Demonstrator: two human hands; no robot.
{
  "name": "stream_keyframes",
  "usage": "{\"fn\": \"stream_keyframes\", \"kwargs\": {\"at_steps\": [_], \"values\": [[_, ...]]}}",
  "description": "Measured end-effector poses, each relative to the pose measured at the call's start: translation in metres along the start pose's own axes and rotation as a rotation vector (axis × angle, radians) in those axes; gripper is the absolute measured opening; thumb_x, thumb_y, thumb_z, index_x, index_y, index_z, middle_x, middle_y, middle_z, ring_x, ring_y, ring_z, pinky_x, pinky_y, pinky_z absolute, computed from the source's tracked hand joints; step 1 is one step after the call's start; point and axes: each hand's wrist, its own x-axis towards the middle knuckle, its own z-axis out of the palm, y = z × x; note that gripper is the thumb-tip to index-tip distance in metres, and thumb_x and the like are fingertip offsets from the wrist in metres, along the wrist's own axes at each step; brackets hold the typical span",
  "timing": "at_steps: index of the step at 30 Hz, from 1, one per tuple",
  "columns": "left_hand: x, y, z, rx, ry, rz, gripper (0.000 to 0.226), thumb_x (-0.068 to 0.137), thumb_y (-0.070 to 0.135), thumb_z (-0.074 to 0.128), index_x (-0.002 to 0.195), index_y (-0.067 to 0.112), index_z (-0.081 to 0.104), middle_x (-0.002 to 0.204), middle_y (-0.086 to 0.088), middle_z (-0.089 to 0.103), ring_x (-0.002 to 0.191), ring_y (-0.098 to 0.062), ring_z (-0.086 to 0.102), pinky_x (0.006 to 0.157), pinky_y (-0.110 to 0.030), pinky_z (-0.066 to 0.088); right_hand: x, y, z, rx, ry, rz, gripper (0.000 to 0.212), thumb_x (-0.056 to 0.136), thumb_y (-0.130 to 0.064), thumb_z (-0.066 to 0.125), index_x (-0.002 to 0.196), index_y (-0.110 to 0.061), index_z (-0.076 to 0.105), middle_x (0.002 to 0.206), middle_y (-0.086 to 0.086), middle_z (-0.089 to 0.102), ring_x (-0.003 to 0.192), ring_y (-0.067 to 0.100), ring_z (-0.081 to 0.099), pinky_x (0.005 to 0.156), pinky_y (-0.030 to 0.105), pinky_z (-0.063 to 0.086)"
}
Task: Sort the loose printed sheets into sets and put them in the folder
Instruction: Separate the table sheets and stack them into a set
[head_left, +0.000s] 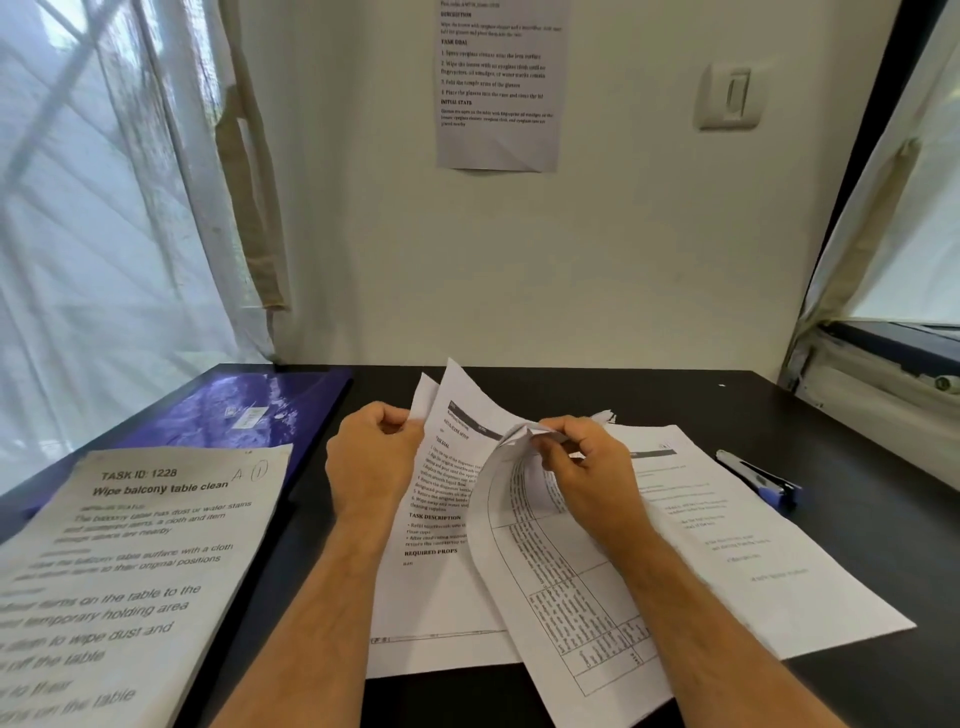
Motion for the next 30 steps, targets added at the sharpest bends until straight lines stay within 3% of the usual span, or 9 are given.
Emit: {"fn": "stream_keyframes", "kwargs": {"at_steps": [3,5,9,12,17,21,24,27,30], "values": [[-0.006,0.005,0.0,0.034,0.083,0.037,0.014,0.093,0.022,0.067,0.085,0.013,0.059,0.074,0.01,0.06,0.06,-0.005,0.058,0.052,-0.011,0.035,0.0,-0.002,0.0,-0.014,0.011,-0.049,0.013,0.096,-0.033,0.059,0.108,-0.034,0.064,0.106,-0.01,0.065,0.096,0.006,0.062,0.08,0.009,0.044],[-0.008,0.008,-0.002,0.006,0.127,0.082,0.01,0.094,0.013,0.064,0.095,0.012,0.055,0.081,0.01,0.058,0.066,-0.006,0.058,0.045,-0.01,0.038,0.001,-0.004,0.0,-0.042,0.034,-0.08,0.018,0.096,-0.033,0.059,0.112,-0.029,0.068,0.105,-0.011,0.064,0.095,0.003,0.06,0.076,0.006,0.043],[-0.006,0.006,-0.004,-0.063,0.165,0.129,0.032,0.095,0.007,0.058,0.123,0.018,0.048,0.106,0.002,0.062,0.082,-0.011,0.059,0.044,-0.009,0.042,0.001,-0.008,0.002,-0.082,0.073,-0.132,0.022,0.095,-0.034,0.06,0.113,-0.025,0.071,0.102,-0.014,0.061,0.09,-0.003,0.056,0.075,-0.001,0.042],[-0.003,0.001,0.0,-0.038,0.142,0.123,0.043,0.093,0.011,0.059,0.131,0.022,0.041,0.109,0.001,0.061,0.088,-0.014,0.06,0.054,-0.01,0.037,0.001,-0.013,0.004,-0.089,0.069,-0.165,0.021,0.096,-0.033,0.06,0.111,-0.024,0.072,0.101,-0.013,0.06,0.089,-0.003,0.056,0.078,0.0,0.042],[0.0,-0.007,0.007,0.14,0.143,0.197,0.018,0.1,0.032,0.053,0.105,0.015,0.059,0.098,0.002,0.062,0.088,-0.016,0.06,0.061,-0.014,0.034,-0.001,-0.02,0.008,-0.092,0.063,-0.198,0.024,0.095,-0.038,0.057,0.109,-0.025,0.071,0.102,-0.013,0.06,0.089,-0.003,0.056,0.073,0.002,0.045],[0.001,-0.01,0.008,0.135,0.096,0.154,0.02,0.101,0.024,0.055,0.12,0.018,0.054,0.113,-0.001,0.066,0.09,-0.013,0.061,0.063,-0.012,0.039,-0.002,-0.021,0.009,-0.099,0.045,-0.208,0.025,0.095,-0.038,0.056,0.11,-0.025,0.071,0.102,-0.013,0.059,0.09,-0.004,0.055,0.076,0.001,0.044],[0.002,-0.014,0.009,0.157,0.036,0.134,0.022,0.1,0.023,0.057,0.121,0.021,0.055,0.118,-0.003,0.068,0.093,-0.017,0.068,0.068,-0.024,0.053,-0.004,-0.02,0.01,-0.111,0.038,-0.201,0.021,0.096,-0.034,0.058,0.11,-0.025,0.07,0.102,-0.015,0.058,0.087,-0.005,0.055,0.074,0.0,0.043],[0.003,-0.011,0.008,0.166,0.049,0.165,0.012,0.097,0.031,0.06,0.104,0.022,0.063,0.1,0.001,0.07,0.076,-0.008,0.062,0.063,-0.018,0.046,-0.004,-0.018,0.011,-0.113,0.036,-0.203,0.018,0.096,-0.033,0.058,0.108,-0.027,0.069,0.102,-0.014,0.058,0.087,-0.004,0.056,0.078,0.0,0.043],[0.0,-0.001,0.004,0.133,0.13,0.184,0.023,0.096,0.041,0.059,0.086,0.02,0.057,0.083,0.005,0.063,0.066,-0.003,0.055,0.056,-0.014,0.035,-0.004,-0.018,0.011,-0.113,0.05,-0.211,0.016,0.096,-0.032,0.059,0.108,-0.028,0.068,0.102,-0.013,0.058,0.089,-0.004,0.056,0.078,0.001,0.044]]}}
